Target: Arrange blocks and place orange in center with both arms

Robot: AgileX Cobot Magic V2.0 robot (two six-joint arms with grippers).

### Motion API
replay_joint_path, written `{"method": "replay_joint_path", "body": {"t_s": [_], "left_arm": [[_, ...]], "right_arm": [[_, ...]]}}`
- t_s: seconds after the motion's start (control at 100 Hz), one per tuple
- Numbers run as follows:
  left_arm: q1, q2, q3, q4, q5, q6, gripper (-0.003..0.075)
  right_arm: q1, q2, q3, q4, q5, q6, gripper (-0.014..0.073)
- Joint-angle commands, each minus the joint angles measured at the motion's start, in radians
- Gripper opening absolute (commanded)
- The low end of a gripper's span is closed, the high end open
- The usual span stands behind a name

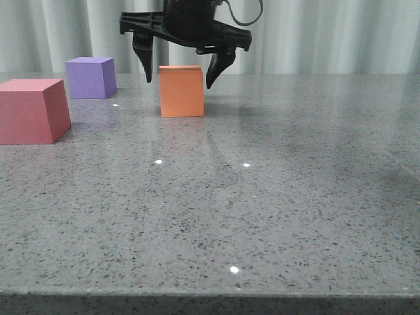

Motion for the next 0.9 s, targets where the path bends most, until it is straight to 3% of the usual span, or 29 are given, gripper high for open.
{"method": "replay_joint_path", "body": {"t_s": [0.0,0.28,0.58,0.74,0.89], "left_arm": [[0.003,-0.037,0.042,-0.006,-0.079,-0.003,-0.0020],[0.003,-0.037,0.042,-0.006,-0.079,-0.003,-0.0020],[0.003,-0.037,0.042,-0.006,-0.079,-0.003,-0.0020],[0.003,-0.037,0.042,-0.006,-0.079,-0.003,-0.0020],[0.003,-0.037,0.042,-0.006,-0.079,-0.003,-0.0020]], "right_arm": [[-0.002,-0.082,-0.038,-0.025,-0.023,-0.004,0.0645],[-0.017,-0.195,-0.040,-0.027,0.006,-0.182,0.0645],[-0.104,-0.324,-0.010,-0.027,0.085,-0.352,0.0645],[-0.177,-0.409,0.120,-0.027,0.082,-0.398,0.0645],[-0.261,-0.541,0.339,-0.027,-0.015,-0.398,0.0645]]}}
